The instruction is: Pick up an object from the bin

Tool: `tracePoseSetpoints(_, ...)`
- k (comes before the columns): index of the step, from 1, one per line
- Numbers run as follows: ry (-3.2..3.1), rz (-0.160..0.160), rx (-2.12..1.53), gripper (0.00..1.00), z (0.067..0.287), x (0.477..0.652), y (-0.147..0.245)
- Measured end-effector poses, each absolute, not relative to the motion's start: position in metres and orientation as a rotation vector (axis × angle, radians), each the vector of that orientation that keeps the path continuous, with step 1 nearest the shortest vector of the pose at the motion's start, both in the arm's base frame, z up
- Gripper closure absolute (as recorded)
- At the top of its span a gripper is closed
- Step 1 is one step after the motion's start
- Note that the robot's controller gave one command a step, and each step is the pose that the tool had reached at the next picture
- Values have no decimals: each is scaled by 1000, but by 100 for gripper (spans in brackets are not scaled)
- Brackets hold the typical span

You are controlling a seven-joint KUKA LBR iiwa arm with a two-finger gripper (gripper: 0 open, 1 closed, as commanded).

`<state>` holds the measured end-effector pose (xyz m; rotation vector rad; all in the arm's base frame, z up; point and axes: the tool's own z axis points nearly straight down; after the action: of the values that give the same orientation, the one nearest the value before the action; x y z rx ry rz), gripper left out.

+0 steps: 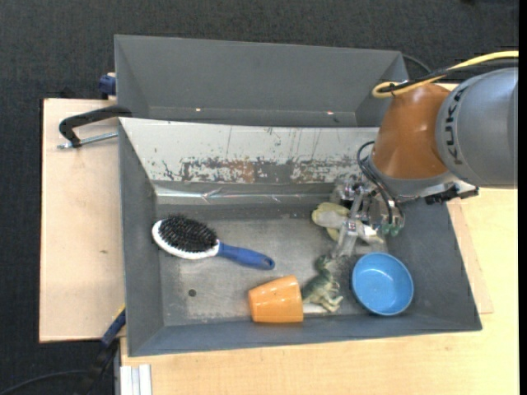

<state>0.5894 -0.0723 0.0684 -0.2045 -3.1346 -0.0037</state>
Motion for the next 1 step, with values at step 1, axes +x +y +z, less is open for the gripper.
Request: tracePoseSetpoints(1, -3088, -2, -617, 0, 102, 583, -79)
